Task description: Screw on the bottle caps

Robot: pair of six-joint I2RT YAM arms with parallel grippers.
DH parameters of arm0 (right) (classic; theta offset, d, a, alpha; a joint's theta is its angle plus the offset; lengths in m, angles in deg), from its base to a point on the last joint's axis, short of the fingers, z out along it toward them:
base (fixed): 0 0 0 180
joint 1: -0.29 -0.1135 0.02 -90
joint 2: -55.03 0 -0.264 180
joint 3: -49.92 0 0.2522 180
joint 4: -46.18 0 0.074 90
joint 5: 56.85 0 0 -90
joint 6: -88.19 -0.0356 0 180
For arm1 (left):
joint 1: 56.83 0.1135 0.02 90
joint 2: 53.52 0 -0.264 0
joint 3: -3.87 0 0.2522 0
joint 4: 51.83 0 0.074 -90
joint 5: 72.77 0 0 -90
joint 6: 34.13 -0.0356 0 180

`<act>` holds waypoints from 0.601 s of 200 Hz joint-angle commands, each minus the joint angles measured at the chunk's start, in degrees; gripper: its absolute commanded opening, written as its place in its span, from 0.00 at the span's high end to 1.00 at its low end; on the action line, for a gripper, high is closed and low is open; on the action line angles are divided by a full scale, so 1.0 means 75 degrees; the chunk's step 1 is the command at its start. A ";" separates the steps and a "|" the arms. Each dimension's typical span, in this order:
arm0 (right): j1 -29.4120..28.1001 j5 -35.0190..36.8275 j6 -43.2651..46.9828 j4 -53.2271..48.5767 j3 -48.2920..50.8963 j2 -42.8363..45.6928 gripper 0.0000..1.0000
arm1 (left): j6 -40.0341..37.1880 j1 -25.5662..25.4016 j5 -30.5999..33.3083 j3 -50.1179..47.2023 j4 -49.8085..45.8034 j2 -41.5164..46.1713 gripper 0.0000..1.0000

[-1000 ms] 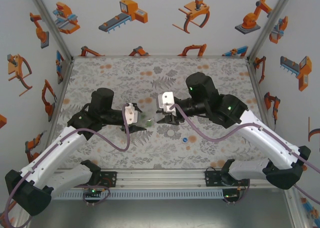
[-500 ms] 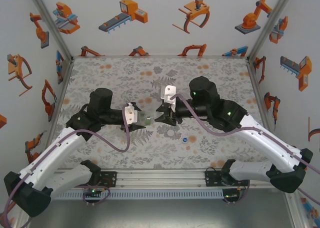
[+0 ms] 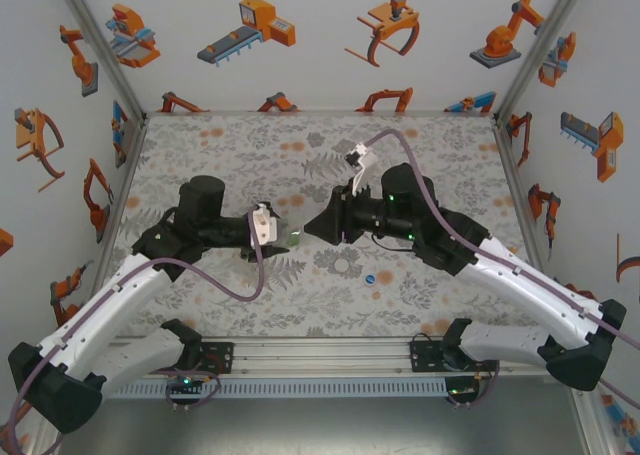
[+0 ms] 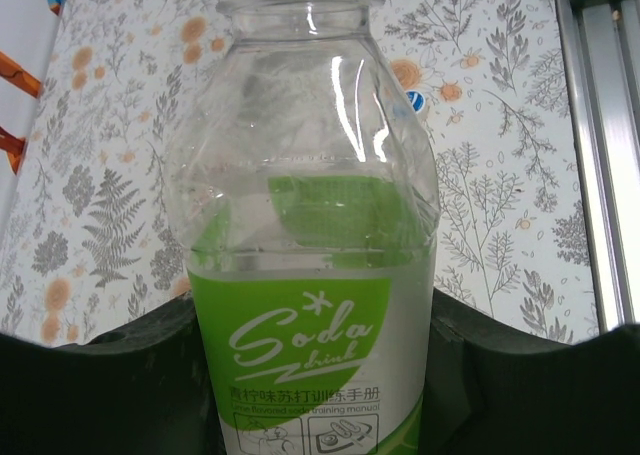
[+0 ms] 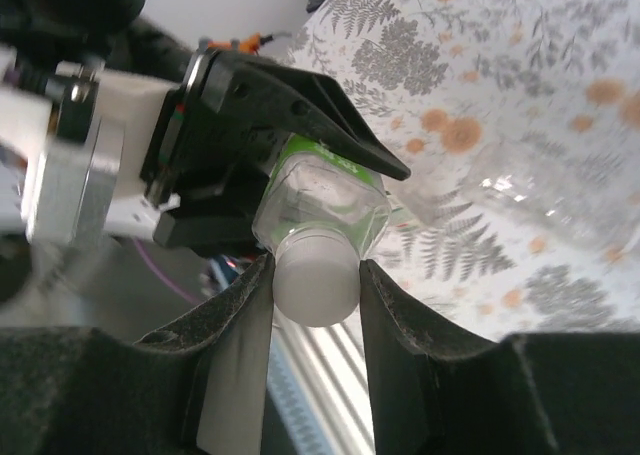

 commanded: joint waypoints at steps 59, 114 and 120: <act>0.0014 0.0847 -0.3081 0.0414 0.0741 0.0072 0.64 | 0.0263 -0.0228 -0.0631 -0.0077 0.0897 0.0132 1.00; 0.0023 0.0589 -0.2151 0.0103 0.0214 0.0283 0.37 | 0.0304 -0.0253 -0.0711 -0.0065 0.0892 0.0201 1.00; 0.0015 0.0593 -0.1948 -0.0116 0.0076 0.0335 0.33 | 0.0307 -0.0263 -0.0723 -0.0065 0.0894 0.0211 1.00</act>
